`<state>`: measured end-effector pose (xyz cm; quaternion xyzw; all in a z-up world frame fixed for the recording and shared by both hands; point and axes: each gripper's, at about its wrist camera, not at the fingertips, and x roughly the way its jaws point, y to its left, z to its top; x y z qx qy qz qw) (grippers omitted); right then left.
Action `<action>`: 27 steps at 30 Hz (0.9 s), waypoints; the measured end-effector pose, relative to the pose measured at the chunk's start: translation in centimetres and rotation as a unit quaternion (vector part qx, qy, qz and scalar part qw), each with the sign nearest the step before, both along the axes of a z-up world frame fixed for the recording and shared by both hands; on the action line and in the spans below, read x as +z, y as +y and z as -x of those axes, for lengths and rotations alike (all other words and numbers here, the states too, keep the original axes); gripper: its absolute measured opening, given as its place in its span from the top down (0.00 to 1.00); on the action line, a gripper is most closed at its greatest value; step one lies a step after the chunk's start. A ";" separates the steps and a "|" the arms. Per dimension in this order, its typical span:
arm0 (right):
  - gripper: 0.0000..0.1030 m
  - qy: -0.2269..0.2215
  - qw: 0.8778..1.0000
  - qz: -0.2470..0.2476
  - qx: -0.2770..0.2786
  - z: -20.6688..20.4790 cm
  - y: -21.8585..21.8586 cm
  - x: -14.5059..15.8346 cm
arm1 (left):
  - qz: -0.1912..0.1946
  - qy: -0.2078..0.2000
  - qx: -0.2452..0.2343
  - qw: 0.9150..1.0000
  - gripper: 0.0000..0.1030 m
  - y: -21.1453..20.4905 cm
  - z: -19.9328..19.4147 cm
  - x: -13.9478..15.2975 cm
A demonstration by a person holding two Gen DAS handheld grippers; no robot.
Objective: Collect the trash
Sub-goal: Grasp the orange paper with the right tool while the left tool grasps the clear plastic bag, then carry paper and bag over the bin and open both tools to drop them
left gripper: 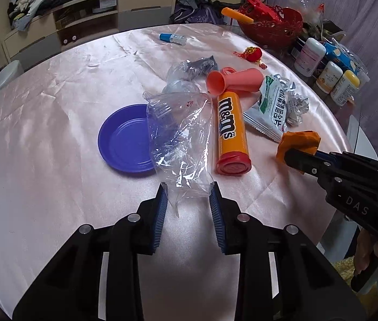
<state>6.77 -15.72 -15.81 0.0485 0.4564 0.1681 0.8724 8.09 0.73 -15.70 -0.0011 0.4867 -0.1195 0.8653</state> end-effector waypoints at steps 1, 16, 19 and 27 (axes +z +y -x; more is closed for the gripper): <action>0.85 -0.002 1.000 -0.001 0.001 0.3 0.0 0.2 | -0.003 -0.003 -0.002 1.000 0.72 -0.1 0.4 0.2; 0.85 -0.023 0.999 0.000 -0.039 9.6 -3.2 2.2 | 0.023 -0.036 -0.047 0.998 0.72 -2.2 11.2 4.2; 0.85 -0.017 0.999 0.001 -0.046 11.8 -3.8 1.6 | 0.028 -0.026 -0.060 0.997 0.72 -2.9 13.2 3.4; 0.85 0.021 0.998 0.004 -0.060 16.3 -4.9 -1.6 | 0.047 0.017 -0.093 0.994 0.72 -4.6 17.0 -0.5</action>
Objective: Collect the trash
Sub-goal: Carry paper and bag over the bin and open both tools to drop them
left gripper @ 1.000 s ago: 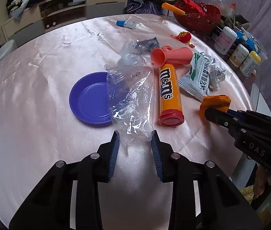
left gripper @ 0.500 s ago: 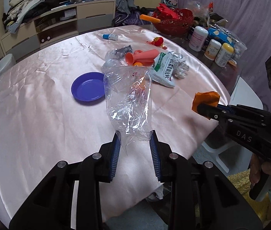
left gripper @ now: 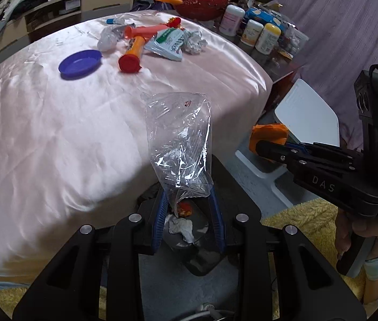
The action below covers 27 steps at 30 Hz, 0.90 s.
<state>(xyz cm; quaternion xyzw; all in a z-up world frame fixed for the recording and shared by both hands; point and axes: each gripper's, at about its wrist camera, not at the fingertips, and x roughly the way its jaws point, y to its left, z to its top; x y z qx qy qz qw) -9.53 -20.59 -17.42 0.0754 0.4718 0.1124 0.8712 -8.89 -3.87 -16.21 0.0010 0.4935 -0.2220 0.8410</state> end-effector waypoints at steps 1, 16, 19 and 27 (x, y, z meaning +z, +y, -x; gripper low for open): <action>0.85 0.004 1.000 0.001 0.000 0.4 0.0 -0.5 | 0.000 0.006 -0.006 1.000 0.72 -0.2 0.3 -0.6; 0.82 0.064 0.998 -0.008 -0.002 0.3 -0.5 -5.8 | -0.023 0.073 -0.033 0.997 0.72 -2.6 0.2 -8.3; 0.82 0.066 0.998 -0.010 -0.003 0.2 -0.5 -6.0 | -0.026 0.076 -0.034 0.996 0.71 -2.7 0.0 -8.6; 0.63 0.073 0.997 -0.009 -0.006 -0.1 -0.6 -6.1 | -0.024 0.082 -0.037 0.996 0.65 -2.9 -0.1 -8.6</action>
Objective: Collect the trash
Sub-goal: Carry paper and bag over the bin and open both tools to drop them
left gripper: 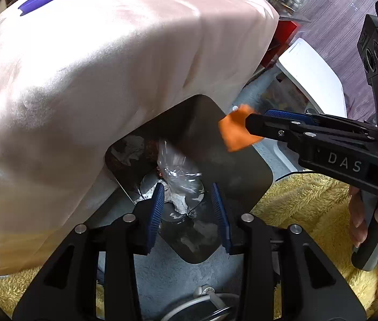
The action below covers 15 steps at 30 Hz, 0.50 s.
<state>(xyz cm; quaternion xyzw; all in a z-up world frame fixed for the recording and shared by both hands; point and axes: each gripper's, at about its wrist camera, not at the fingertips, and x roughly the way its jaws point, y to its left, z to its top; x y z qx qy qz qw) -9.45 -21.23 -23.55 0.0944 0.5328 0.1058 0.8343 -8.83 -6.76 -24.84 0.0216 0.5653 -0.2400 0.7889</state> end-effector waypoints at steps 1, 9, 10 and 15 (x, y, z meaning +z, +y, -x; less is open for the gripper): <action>0.62 -0.001 1.000 0.000 -0.002 0.0 -0.1 0.0 | 0.001 0.000 0.000 1.000 0.63 0.1 0.0 0.0; 0.32 -0.019 0.999 -0.015 -0.031 -0.7 -1.4 1.1 | 0.010 -0.013 0.006 1.000 0.39 0.9 0.2 1.7; 0.28 -0.027 0.999 -0.019 -0.038 -0.9 -1.8 1.5 | 0.013 -0.021 0.008 1.000 0.34 1.2 0.1 2.5; 0.13 -0.095 0.992 -0.020 -0.077 -2.4 -3.8 5.2 | 0.033 -0.067 0.032 0.997 0.17 3.4 -1.0 6.9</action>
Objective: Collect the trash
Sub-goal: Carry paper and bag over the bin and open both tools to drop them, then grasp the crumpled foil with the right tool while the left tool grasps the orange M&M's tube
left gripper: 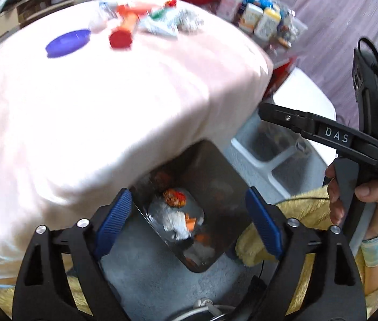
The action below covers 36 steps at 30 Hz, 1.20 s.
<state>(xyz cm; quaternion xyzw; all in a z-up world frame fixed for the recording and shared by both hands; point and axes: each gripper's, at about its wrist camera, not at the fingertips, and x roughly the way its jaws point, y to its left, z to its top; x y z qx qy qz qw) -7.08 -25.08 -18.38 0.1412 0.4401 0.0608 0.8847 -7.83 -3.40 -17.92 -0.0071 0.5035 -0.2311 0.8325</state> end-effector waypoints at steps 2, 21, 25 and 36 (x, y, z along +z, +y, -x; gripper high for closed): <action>0.13 -0.019 1.000 0.004 -0.004 -1.1 -0.5 1.5 | 0.001 -0.018 0.009 1.000 0.15 0.7 -1.0 1.8; 0.19 -0.057 0.997 0.032 0.047 -16.2 2.3 6.5 | -0.031 -0.062 0.084 0.994 0.14 1.6 -16.7 5.3; 0.29 -0.041 0.997 0.030 0.066 -18.0 3.6 5.3 | -0.040 -0.058 0.071 0.995 0.25 0.2 -18.3 4.0; 0.52 -0.007 0.996 0.039 0.082 -20.4 4.4 2.5 | -0.041 -0.025 0.050 0.998 0.70 -1.1 -20.8 1.2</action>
